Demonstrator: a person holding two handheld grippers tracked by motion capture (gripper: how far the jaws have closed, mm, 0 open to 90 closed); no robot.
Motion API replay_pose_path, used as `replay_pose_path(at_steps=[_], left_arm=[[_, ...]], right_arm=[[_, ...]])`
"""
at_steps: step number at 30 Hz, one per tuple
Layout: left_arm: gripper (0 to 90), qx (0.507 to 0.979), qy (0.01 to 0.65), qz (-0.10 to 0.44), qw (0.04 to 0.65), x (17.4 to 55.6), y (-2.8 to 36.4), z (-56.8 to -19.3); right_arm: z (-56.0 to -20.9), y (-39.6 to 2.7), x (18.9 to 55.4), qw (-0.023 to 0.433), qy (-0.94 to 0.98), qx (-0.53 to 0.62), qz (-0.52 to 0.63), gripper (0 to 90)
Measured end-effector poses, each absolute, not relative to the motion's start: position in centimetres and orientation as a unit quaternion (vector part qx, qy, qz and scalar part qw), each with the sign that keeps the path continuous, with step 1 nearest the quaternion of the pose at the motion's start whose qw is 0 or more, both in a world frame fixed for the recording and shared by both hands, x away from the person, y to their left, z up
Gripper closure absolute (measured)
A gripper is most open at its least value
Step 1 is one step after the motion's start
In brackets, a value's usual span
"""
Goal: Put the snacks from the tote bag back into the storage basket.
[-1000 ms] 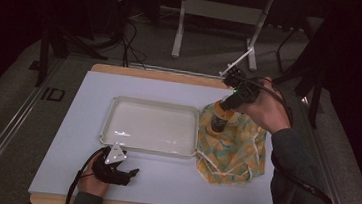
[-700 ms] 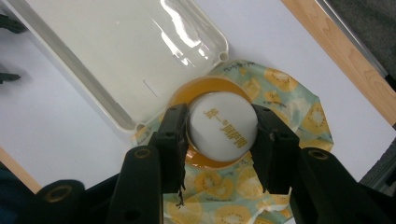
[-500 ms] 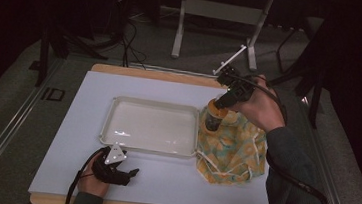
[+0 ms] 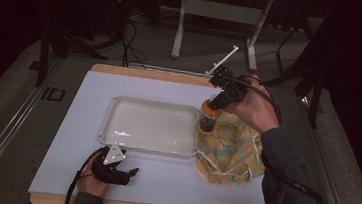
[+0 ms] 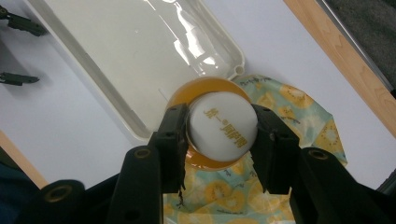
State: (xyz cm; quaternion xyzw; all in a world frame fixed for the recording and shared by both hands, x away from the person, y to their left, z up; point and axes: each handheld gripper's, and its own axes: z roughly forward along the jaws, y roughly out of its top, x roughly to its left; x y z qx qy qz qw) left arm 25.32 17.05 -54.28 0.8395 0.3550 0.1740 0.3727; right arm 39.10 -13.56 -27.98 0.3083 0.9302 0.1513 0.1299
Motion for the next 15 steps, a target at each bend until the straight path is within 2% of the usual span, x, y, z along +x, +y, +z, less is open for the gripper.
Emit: replay_pose_path(at_steps=[15], left_arm=[[21.5,0.841,0.354,0.172,0.371,25.4,17.0,-54.3]], right_arm=[[-28.7,-11.9,38.4,0.124,0.936,0.289,0.156,58.9]])
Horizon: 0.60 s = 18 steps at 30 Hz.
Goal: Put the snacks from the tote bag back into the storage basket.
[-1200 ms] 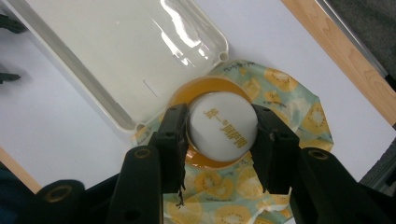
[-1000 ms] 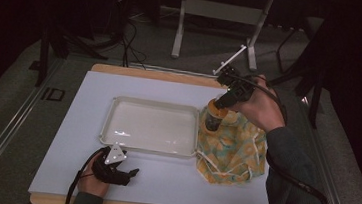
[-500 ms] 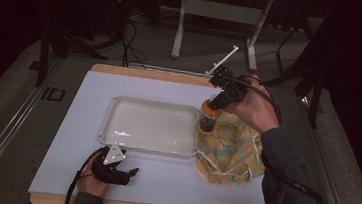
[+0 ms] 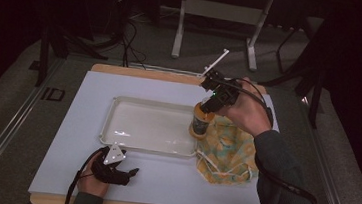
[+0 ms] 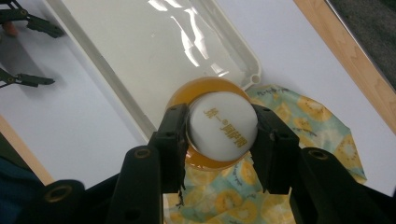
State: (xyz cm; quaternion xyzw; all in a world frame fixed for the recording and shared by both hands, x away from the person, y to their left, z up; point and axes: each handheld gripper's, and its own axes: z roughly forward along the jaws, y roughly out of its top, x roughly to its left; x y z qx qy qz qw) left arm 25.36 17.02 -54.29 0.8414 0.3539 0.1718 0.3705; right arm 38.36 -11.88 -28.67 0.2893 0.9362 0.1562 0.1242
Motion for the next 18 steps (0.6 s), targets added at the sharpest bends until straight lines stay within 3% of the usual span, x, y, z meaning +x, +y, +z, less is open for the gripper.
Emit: replay_pose_path(at_steps=[18], left_arm=[[21.5,0.842,0.354,0.171,0.368,25.4,16.9,-54.3]], right_arm=[[-30.0,-10.4,37.7,0.117,0.939,0.279,0.165,58.9]])
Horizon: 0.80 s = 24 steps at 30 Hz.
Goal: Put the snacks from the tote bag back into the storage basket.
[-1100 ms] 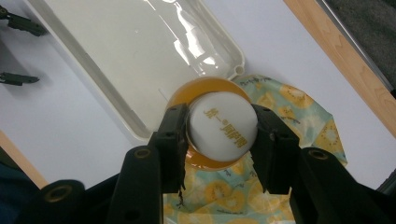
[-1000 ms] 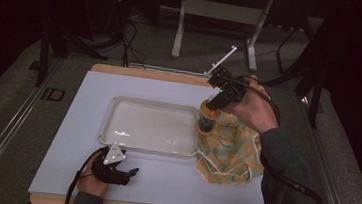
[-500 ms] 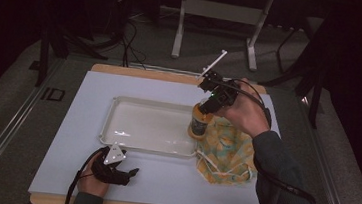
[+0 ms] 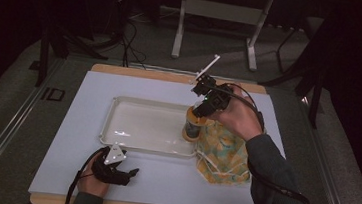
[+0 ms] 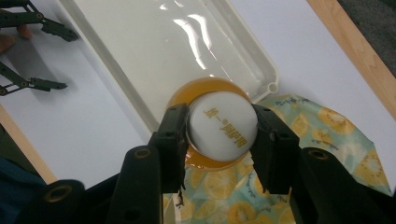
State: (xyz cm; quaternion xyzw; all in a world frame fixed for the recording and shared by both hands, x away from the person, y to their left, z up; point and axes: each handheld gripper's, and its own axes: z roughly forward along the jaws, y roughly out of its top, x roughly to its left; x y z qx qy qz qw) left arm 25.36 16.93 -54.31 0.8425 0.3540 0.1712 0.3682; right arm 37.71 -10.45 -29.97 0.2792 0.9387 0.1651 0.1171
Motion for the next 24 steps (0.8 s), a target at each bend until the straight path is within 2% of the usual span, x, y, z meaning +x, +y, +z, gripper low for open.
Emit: replay_pose_path(at_steps=[24], left_arm=[[21.5,0.844,0.353,0.171,0.366,25.4,16.9,-54.3]], right_arm=[[-32.0,-9.5,37.3,0.106,0.942,0.272,0.163,58.8]])
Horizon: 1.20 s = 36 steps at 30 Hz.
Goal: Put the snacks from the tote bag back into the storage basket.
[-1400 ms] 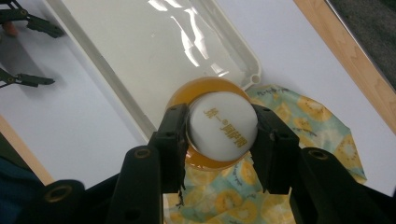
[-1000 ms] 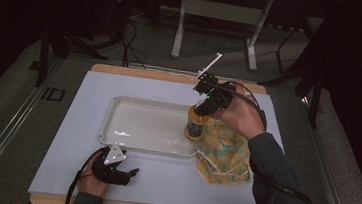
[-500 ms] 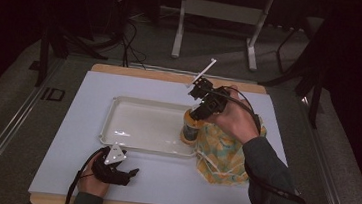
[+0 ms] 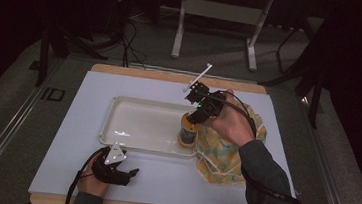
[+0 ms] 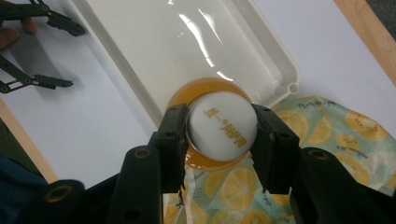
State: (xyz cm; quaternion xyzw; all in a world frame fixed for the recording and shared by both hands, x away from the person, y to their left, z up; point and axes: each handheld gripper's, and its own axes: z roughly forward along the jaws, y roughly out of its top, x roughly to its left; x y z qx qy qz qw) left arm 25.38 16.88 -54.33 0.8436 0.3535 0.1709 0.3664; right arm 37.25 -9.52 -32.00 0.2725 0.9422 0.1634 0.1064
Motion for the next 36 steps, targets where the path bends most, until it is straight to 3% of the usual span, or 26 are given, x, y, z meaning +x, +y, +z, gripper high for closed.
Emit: replay_pose_path(at_steps=[36], left_arm=[[21.5,0.845,0.352,0.17,0.364,25.4,16.9,-54.3]], right_arm=[[-34.9,-8.9,37.2,0.091,0.943,0.278,0.157,58.8]])
